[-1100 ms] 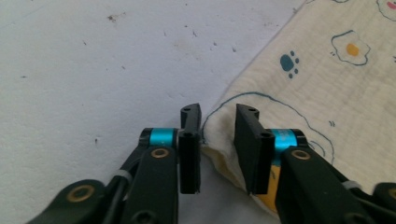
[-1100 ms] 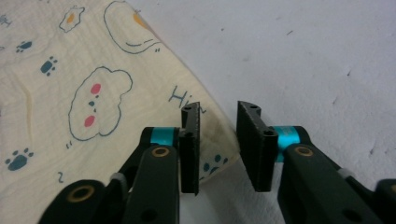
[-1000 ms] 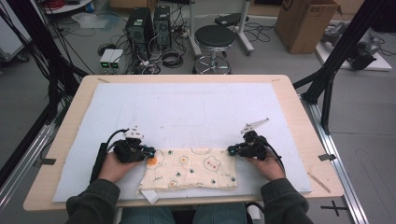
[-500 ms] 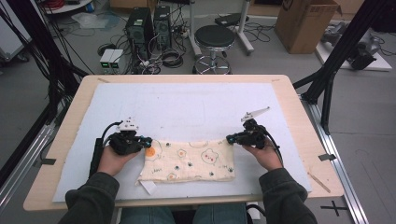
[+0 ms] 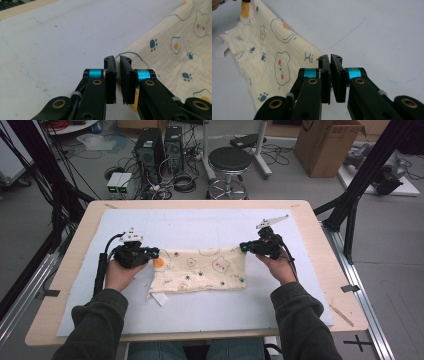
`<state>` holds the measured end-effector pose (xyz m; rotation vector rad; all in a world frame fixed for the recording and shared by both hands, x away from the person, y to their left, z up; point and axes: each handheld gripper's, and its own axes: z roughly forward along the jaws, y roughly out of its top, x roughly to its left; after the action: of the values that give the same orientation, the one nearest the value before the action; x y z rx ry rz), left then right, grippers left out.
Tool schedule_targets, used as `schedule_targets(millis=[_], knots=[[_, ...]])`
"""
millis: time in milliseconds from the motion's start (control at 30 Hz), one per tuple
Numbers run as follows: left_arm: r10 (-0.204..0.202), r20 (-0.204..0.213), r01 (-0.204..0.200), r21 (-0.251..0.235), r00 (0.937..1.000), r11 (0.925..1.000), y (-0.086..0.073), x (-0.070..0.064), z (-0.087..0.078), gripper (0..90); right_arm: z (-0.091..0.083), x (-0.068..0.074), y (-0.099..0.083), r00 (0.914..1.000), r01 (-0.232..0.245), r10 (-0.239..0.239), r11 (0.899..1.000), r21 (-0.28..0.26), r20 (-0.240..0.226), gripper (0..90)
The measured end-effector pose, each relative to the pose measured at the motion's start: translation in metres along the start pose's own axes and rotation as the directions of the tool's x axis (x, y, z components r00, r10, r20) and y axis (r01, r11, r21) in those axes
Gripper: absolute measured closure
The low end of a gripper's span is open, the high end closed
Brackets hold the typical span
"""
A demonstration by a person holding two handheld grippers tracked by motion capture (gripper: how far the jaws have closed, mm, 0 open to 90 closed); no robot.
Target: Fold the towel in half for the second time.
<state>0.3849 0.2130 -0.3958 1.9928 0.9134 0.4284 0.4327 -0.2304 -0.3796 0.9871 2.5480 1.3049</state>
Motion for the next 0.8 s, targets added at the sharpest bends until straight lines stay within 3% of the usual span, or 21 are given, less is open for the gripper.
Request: schedule_targets(millis=[300,400,567,800], knots=[[0.066,-0.016,-0.065,0.013,0.9977,0.9978,-0.005,-0.009,0.001,83.4,0.008,0.003,-0.006,0.9998,0.017,-0.018,0.999,0.049,0.011,86.6],[0.086,-0.014,-0.087,-0.002,0.9962,0.9962,-0.004,-0.013,-0.001,83.3,0.008,0.005,-0.005,0.9995,0.025,-0.025,0.999,0.036,0.017,86.6],[0.114,-0.005,-0.114,0.001,0.9935,0.9935,-0.005,-0.018,-0.003,83.3,0.008,0.004,-0.008,0.9999,0.007,-0.007,0.999,0.052,0.01,86.5],[0.106,-0.011,-0.107,-0.013,0.9943,0.9942,-0.018,-0.021,-0.004,83.4,0.007,0.007,-0.009,1.0,0.006,-0.006,0.999,0.052,0.003,86.5]])
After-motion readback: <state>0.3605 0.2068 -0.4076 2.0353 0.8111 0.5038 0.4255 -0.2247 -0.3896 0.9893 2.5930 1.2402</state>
